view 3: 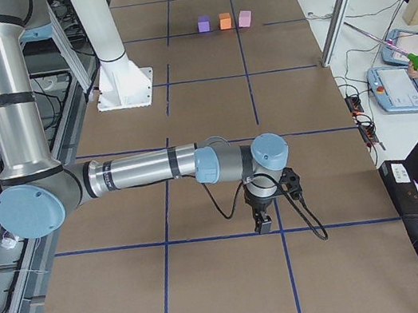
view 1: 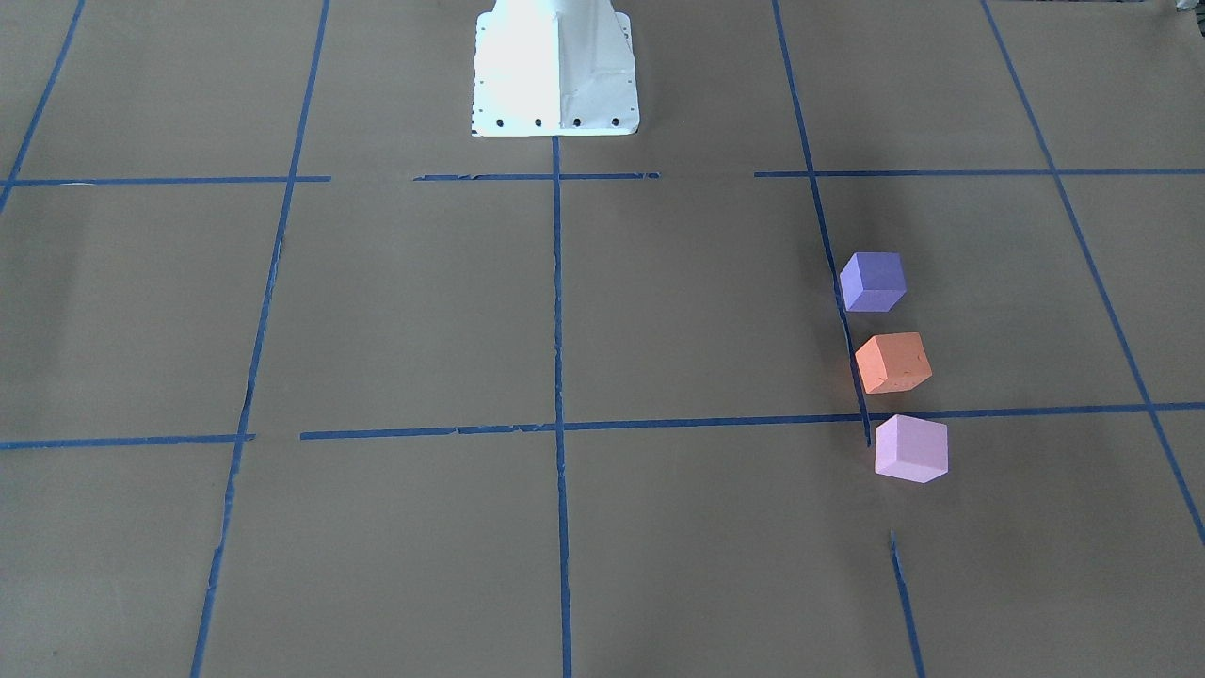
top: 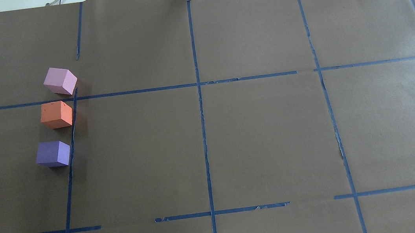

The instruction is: Arrange blocks in a line

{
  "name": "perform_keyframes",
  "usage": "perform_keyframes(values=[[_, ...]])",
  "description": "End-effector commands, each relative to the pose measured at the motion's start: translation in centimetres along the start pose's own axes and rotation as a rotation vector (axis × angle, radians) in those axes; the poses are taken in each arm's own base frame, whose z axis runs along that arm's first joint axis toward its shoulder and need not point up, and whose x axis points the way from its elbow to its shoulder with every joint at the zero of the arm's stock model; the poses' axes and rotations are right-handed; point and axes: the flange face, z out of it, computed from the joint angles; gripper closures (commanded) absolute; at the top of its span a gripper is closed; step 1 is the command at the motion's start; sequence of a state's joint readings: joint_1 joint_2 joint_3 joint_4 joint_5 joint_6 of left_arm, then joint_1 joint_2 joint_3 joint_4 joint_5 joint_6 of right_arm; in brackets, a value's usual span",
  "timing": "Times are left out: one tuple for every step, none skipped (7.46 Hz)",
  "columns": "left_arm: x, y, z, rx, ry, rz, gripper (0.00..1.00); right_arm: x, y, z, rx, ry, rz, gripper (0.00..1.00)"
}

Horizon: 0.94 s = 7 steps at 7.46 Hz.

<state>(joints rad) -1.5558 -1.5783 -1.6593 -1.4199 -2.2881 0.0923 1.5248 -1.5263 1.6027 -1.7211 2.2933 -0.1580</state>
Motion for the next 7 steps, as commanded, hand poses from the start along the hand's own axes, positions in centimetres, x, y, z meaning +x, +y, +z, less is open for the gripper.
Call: perform_keyframes(values=[[-0.07, 0.09, 0.12, -0.004, 0.001, 0.008, 0.0, -0.01, 0.0, -0.01, 0.0, 0.0, 0.0, 0.0], [-0.07, 0.09, 0.12, -0.004, 0.001, 0.009, 0.0, 0.04, 0.01, 0.04, -0.001, 0.0, 0.001, 0.0], [-0.21, 0.1, 0.17, -0.004, 0.001, 0.007, 0.0, -0.01, 0.0, -0.01, 0.0, 0.0, 0.0, 0.0], [-0.35, 0.11, 0.33, -0.006, 0.001, 0.008, 0.0, -0.01, 0.0, -0.01, 0.0, 0.0, 0.0, 0.0], [-0.41, 0.17, 0.42, -0.006, 0.003, 0.009, 0.0, -0.01, 0.0, -0.01, 0.0, 0.0, 0.0, 0.0], [-0.53, 0.34, 0.67, -0.008, 0.001, 0.01, 0.0, -0.01, 0.0, -0.01, 0.0, 0.0, 0.0, 0.0], [-0.53, 0.34, 0.67, -0.008, 0.001, 0.01, 0.0, -0.01, 0.0, -0.01, 0.0, 0.0, 0.0, 0.0]])
